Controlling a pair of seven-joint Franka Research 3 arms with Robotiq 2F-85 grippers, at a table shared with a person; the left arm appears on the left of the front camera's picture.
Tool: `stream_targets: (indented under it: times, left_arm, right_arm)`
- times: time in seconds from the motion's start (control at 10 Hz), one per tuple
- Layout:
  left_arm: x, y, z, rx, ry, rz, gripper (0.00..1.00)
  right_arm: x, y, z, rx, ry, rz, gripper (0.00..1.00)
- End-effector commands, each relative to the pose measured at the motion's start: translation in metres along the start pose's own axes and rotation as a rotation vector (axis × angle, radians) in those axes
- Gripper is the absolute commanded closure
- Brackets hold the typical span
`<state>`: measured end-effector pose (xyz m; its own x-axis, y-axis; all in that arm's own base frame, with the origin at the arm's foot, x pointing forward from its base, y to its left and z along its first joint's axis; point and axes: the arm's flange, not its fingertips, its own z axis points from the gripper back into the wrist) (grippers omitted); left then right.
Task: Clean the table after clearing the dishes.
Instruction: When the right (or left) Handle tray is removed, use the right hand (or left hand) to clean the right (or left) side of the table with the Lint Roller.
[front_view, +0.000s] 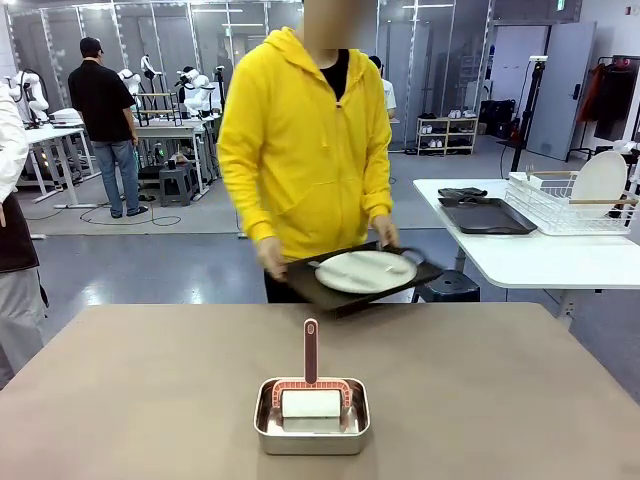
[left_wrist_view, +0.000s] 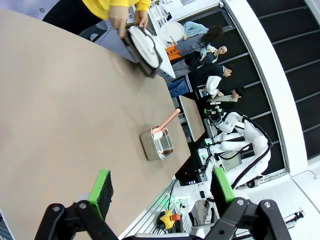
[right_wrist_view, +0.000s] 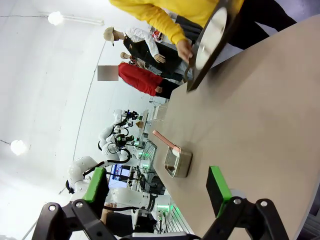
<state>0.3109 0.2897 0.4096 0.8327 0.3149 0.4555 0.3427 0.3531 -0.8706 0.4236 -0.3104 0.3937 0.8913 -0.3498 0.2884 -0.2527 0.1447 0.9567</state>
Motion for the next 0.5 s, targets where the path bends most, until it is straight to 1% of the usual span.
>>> stream_targets:
  times: [0.0, 0.4]
  left_arm:
    - [-0.0008, -0.0013, 0.0016, 0.002, -0.004, -0.006, 0.0]
    - [0.0, 0.0, 0.0, 0.0, 0.0, 0.0, 0.0]
  right_arm:
    - [-0.001, 0.0022, -0.0013, -0.004, 0.017, -0.003, 0.0]
    - [-0.001, 0.0022, -0.0013, -0.004, 0.017, -0.003, 0.0]
